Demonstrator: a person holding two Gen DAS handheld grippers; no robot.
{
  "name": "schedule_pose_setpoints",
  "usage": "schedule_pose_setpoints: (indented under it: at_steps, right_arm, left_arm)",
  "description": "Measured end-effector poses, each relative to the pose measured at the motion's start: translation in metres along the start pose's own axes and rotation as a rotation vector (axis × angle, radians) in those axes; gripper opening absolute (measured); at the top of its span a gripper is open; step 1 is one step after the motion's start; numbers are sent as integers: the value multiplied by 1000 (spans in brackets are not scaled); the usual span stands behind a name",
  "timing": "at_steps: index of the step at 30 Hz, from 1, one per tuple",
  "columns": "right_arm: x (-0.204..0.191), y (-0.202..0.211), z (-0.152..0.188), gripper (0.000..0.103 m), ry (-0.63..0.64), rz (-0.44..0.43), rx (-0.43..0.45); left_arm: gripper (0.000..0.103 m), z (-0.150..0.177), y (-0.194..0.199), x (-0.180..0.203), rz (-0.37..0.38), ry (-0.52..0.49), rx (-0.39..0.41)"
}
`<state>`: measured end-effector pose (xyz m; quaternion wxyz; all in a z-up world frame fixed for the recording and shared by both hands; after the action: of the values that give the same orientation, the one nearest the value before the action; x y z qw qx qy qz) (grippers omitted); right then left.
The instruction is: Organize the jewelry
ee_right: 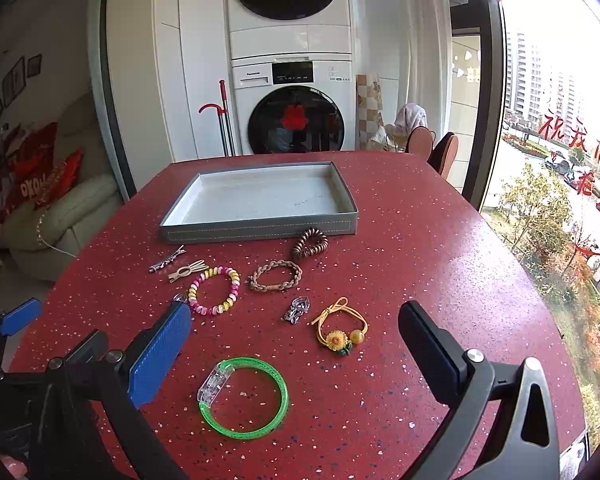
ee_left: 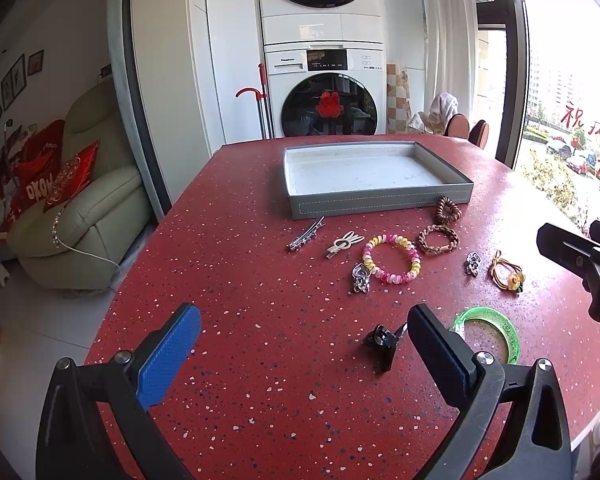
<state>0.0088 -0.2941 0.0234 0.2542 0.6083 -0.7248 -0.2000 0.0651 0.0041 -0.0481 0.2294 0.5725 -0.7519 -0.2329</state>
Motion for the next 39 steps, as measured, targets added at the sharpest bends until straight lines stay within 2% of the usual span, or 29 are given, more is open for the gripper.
schedule_pose_setpoints:
  at_steps: [39]
  right_arm:
    - [3,2,-5,103,-18,-6,0]
  left_arm:
    - [103,1,-1,0,-1,6,-3]
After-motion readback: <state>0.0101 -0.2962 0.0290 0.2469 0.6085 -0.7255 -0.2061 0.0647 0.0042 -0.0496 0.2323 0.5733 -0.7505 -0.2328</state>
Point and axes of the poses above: each gripper's, at about its wrist camera, not at the fingertips, and y roughly against the way its jaws point, x to its right, z to its underside, the point moved 9 cm from there along -y, roughly the way its jaws point, and after that the axes turned 13 degrees about z, right-handed, at the moved point
